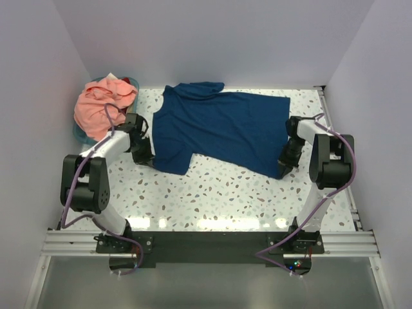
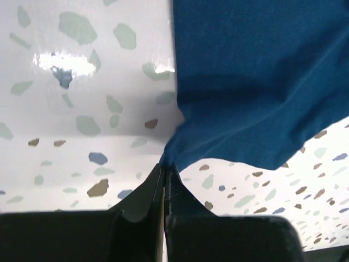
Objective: Fold and stack the t-shirts
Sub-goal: Fold the tshirt
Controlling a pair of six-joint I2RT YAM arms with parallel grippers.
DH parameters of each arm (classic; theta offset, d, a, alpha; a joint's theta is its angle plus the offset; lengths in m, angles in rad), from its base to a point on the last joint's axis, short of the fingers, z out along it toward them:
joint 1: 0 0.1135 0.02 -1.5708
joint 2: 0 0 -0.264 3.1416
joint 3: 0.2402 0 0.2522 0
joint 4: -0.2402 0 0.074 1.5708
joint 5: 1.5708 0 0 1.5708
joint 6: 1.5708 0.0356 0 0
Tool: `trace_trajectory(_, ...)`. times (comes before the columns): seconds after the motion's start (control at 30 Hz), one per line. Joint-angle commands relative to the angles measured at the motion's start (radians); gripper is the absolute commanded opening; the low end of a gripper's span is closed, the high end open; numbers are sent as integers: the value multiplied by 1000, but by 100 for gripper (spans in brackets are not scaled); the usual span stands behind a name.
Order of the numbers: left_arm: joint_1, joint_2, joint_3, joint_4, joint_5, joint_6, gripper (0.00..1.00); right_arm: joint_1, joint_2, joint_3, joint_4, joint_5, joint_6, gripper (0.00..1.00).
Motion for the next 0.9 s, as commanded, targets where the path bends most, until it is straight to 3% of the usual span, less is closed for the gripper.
trace_trajectory(0.0,9,-91,-25,-49,-12,-39,0,21,-60,-8,-109,38,6,0)
trace_trajectory(0.57,-21,-484,-154,-242,63,-265,0,121,-118,-102,-164,32,26,0)
trace_trajectory(0.73,-37,-451,-100,-186,40,-260,0,116,-135,-88,-166,31,34,0)
trace_trajectory(0.87,-35,-271,73,-120,3,-175,0,96,-132,-39,-155,31,49,0)
